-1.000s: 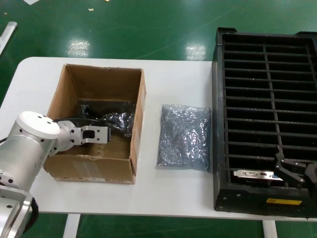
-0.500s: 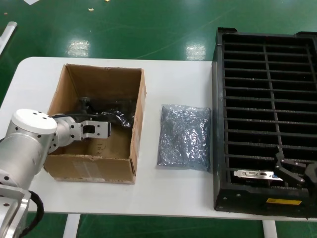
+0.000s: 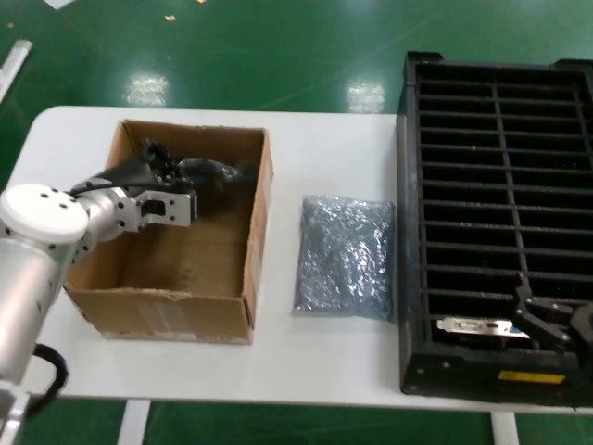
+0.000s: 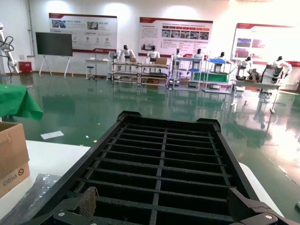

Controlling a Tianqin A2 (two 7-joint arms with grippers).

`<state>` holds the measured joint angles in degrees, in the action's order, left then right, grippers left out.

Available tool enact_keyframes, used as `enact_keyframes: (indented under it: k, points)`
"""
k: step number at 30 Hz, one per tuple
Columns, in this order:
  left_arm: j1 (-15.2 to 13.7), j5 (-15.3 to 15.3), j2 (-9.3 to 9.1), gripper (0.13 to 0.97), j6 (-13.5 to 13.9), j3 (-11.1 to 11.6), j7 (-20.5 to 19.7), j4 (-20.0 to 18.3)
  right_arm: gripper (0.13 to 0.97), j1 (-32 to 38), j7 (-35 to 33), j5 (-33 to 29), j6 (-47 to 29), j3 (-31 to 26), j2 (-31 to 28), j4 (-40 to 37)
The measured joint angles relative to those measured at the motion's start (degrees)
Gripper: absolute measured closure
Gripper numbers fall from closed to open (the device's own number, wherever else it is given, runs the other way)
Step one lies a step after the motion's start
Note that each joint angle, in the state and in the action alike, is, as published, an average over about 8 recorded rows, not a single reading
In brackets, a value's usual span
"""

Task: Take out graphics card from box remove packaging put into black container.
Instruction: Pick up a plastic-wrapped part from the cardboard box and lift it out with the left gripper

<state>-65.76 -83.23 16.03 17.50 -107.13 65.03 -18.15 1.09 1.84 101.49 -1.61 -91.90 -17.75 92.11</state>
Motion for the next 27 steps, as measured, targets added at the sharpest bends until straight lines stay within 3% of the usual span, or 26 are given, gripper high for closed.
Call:
enact_keyframes:
  k: [7, 12, 16, 21, 27]
  points:
    - [6.9, 6.4, 4.56, 0.958, 0.3, -1.8, -13.6, -17.7, 0.129, 0.0, 0.0, 0.0, 0.0, 0.0, 0.0, 0.0]
    - [12.4, 13.4, 7.79, 0.958, 1.9, -0.7, -24.2, -30.3, 0.129, 0.0, 0.0, 0.0, 0.0, 0.0, 0.0, 0.0]
    - [17.7, 19.8, 10.15, 0.958, 4.2, 2.0, -32.2, -41.1, 0.129, 0.0, 0.0, 0.0, 0.0, 0.0, 0.0, 0.0]
    - [25.2, 26.9, 12.63, 0.959, 7.7, 7.1, -41.1, -55.5, 0.129, 0.0, 0.0, 0.0, 0.0, 0.0, 0.0, 0.0]
    - [32.9, 30.8, 15.16, 0.959, 11.2, 12.0, -48.2, -69.1, 0.129, 0.0, 0.0, 0.0, 0.0, 0.0, 0.0, 0.0]
